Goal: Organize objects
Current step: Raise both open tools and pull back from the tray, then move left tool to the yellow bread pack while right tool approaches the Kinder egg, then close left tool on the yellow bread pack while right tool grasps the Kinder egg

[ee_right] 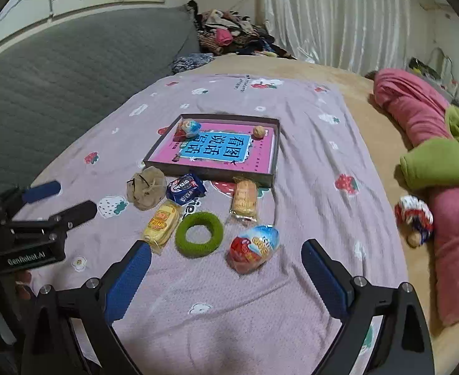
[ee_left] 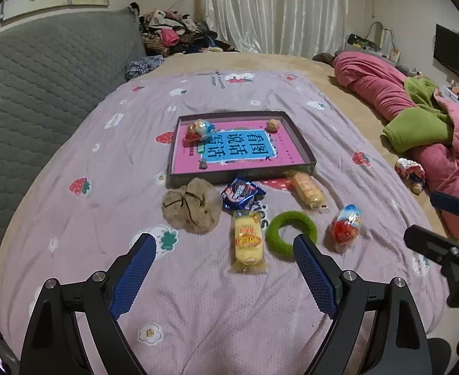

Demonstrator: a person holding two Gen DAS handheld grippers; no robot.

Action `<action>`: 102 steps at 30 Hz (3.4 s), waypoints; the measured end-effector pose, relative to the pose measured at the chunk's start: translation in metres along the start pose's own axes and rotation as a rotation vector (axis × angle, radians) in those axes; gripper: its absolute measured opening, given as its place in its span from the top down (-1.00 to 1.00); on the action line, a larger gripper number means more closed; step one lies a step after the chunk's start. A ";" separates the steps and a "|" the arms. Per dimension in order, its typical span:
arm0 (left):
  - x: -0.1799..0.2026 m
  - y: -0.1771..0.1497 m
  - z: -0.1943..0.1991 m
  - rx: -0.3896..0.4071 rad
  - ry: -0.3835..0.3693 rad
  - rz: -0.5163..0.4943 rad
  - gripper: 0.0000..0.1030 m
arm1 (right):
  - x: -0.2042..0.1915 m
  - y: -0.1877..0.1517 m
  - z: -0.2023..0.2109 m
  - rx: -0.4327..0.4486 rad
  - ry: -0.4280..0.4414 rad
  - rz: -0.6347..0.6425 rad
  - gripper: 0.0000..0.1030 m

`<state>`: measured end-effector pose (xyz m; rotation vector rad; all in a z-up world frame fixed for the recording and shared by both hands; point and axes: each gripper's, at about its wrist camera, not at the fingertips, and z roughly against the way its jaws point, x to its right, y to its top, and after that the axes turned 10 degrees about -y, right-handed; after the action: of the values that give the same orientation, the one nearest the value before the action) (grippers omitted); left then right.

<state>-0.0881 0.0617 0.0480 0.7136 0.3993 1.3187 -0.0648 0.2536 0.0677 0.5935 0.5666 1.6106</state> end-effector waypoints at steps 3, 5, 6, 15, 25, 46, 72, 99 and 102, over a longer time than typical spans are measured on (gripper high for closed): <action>0.000 -0.008 -0.004 -0.007 -0.001 0.002 -0.75 | 0.003 -0.006 0.000 0.001 -0.002 -0.021 -0.89; -0.001 -0.014 -0.007 -0.010 0.007 0.005 -0.75 | 0.004 -0.010 -0.001 -0.003 -0.004 -0.029 -0.89; -0.002 -0.017 -0.010 -0.016 0.005 0.008 -0.75 | 0.004 -0.013 -0.003 -0.005 -0.004 -0.033 -0.89; -0.010 -0.036 -0.028 -0.024 -0.022 0.019 -0.75 | 0.006 -0.034 -0.019 -0.003 -0.060 -0.018 -0.89; -0.011 -0.052 -0.053 0.004 -0.053 -0.010 -0.75 | 0.001 -0.046 -0.032 0.054 -0.135 0.033 -0.89; -0.017 -0.060 -0.107 -0.064 -0.093 0.009 -0.75 | 0.009 -0.048 -0.071 0.009 -0.116 -0.047 -0.89; -0.031 -0.043 -0.148 -0.096 -0.111 0.068 -0.75 | 0.017 -0.028 -0.129 -0.082 -0.084 -0.194 -0.89; -0.031 -0.030 -0.185 -0.117 -0.078 0.078 -0.37 | 0.008 -0.031 -0.161 -0.125 -0.023 -0.156 -0.08; -0.028 -0.030 -0.185 -0.123 -0.063 0.073 0.15 | 0.011 -0.033 -0.160 -0.113 -0.007 -0.153 -0.08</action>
<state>-0.1911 0.0773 -0.1099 0.6703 0.2407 1.3735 -0.1483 0.2643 -0.0727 0.4609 0.5001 1.4843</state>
